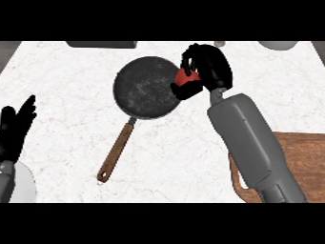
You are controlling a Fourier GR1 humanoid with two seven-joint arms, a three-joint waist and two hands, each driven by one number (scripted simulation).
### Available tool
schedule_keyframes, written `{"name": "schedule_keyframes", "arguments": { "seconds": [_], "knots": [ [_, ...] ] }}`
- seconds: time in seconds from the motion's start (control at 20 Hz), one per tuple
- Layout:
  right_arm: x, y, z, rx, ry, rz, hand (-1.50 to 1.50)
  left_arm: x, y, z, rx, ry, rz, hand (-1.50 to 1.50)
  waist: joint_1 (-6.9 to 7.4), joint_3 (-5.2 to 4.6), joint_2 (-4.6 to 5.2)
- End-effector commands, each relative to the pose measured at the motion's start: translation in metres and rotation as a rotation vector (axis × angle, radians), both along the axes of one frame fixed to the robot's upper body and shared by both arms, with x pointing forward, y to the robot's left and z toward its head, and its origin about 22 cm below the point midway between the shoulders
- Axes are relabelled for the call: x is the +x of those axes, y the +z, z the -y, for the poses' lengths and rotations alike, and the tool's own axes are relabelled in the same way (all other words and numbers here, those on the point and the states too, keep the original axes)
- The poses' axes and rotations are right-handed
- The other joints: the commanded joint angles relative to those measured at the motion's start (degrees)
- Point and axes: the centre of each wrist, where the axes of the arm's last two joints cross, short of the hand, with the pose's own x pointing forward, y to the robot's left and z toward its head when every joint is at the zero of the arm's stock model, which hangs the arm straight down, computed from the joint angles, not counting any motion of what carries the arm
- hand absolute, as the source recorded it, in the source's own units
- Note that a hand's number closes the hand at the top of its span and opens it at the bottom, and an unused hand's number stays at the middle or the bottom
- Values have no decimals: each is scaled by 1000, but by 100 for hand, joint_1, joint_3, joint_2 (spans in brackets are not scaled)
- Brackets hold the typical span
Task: Pick the bell pepper from the cutting board and place it in the pan
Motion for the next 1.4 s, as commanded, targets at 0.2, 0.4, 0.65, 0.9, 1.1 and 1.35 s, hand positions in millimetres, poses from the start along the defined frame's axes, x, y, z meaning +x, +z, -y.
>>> {"name": "schedule_keyframes", "arguments": {
  "seconds": [0.2,0.4,0.65,0.9,1.1,1.35],
  "knots": [
    [30,-35,-21,6,-26,-71,150,24,6,6,-9,-11,9,0,130,-1,77],
    [38,-25,-33,36,-46,-112,150,20,5,20,-1,-49,33,0,325,0,100],
    [34,-59,-19,50,-59,-155,150,26,16,30,-7,-99,31,0,626,5,199],
    [36,-59,-15,195,-59,-221,-150,35,16,47,-22,-129,40,0,799,13,267],
    [30,-77,-8,250,-49,-248,-150,39,21,56,-4,-161,52,0,937,23,276],
    [32,-73,-9,300,-43,-207,-150,45,22,56,-2,-163,51,0,1004,17,339]
  ]
}}
